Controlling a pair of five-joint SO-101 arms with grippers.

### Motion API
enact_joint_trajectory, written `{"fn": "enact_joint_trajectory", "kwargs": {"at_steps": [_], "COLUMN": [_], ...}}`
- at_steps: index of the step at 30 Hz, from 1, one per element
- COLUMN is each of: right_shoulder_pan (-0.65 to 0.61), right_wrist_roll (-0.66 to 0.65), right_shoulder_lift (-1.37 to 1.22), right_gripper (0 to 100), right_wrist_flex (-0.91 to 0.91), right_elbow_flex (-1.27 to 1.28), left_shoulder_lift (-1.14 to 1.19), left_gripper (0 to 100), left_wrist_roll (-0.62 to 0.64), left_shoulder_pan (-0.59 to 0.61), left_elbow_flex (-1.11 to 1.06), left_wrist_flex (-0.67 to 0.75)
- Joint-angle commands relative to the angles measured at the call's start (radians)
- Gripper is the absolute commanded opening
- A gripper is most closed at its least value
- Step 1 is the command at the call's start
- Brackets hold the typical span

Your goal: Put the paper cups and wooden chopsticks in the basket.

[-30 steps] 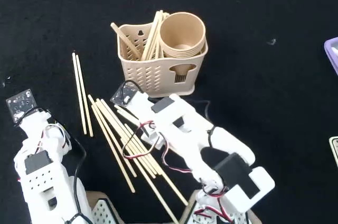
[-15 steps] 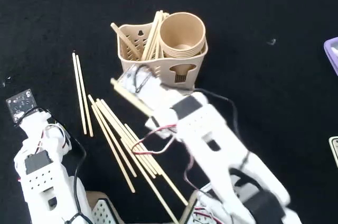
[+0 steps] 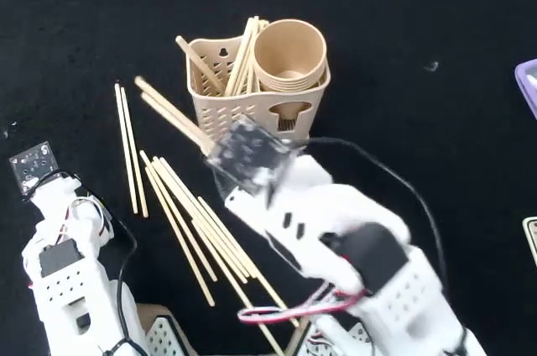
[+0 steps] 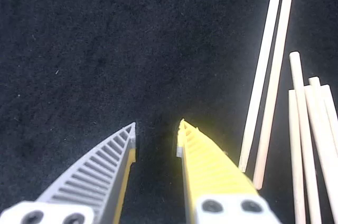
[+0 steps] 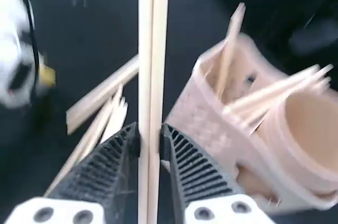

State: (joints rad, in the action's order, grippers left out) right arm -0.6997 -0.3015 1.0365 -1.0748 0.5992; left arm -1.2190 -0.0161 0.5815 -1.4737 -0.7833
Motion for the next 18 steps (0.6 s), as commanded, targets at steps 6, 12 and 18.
{"fn": "enact_joint_trajectory", "kwargs": {"at_steps": [6,12,18], "right_shoulder_pan": [-0.018,0.054,0.201], "right_wrist_roll": [0.043,0.043,0.051], "right_shoulder_lift": [0.01,-0.137,-0.363], "right_gripper": [1.1,1.1,1.1], "right_wrist_flex": [0.674,1.076,1.097], "right_elbow_flex": [0.038,0.133,0.051], "left_shoulder_lift": [-0.011,-0.011,-0.011], "left_gripper": [14,14,14], "left_wrist_roll": [0.009,0.008,0.008], "left_shoulder_pan": [0.01,0.01,0.01], "left_elbow_flex": [0.054,0.054,0.054], "left_wrist_flex": [0.014,0.014,0.014]}}
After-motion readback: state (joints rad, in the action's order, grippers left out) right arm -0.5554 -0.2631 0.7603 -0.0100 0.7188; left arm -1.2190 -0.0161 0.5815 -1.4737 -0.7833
